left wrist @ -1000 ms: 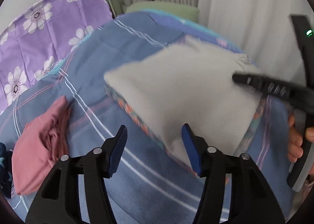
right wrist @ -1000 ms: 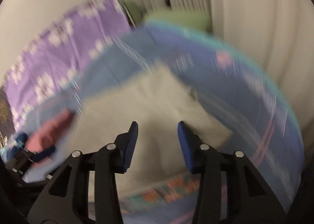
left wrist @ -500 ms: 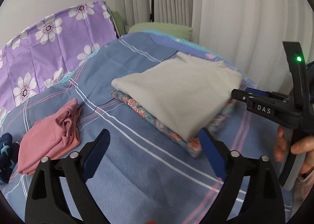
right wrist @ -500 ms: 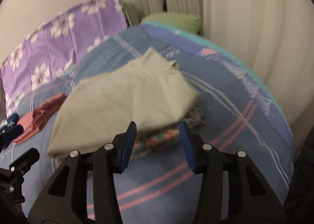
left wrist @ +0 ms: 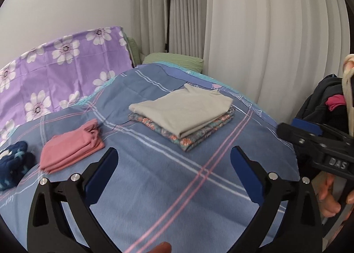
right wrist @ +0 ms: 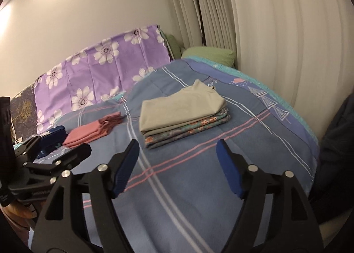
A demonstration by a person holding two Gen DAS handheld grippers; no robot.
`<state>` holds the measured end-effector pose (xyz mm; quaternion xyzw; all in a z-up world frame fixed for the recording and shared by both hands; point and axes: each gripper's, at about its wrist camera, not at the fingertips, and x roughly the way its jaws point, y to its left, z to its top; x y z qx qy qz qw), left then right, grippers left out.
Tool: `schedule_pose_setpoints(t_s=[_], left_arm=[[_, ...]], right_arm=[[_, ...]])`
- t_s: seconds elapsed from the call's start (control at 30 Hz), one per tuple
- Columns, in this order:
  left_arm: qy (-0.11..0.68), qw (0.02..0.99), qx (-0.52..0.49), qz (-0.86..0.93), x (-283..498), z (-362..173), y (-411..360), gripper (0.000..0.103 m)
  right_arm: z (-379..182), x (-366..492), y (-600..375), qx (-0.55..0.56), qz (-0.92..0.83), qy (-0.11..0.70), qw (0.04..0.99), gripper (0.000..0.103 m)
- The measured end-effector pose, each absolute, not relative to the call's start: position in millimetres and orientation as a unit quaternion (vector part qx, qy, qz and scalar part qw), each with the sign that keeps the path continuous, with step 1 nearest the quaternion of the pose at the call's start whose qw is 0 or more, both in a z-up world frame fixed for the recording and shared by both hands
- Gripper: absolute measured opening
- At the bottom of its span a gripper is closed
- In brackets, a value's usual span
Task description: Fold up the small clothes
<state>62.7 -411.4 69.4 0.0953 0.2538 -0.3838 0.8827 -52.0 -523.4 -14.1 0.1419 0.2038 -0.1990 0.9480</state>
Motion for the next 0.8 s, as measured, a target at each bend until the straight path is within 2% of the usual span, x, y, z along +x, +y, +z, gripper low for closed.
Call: schedule_pose_setpoints(t_s=[0.17,0.33,0.8], left_arm=[[0.257,0.884,0.103,-0.376,34,74,-382,0.101],[0.242,0.888,0.099,-0.378,7,79,-350,0.101],[0.218,0.883,0.107,-0.403,-39,87,-307,0.101]], right_arm=[[-12,-74,-493,0.104,-0.215,0.209,0.948,0.081],[-8,-90,-473,0.110,-0.208,0.211,0.949,0.084],[6,-113,-419,0.062,-0.214,0.216,0.951,0.089]])
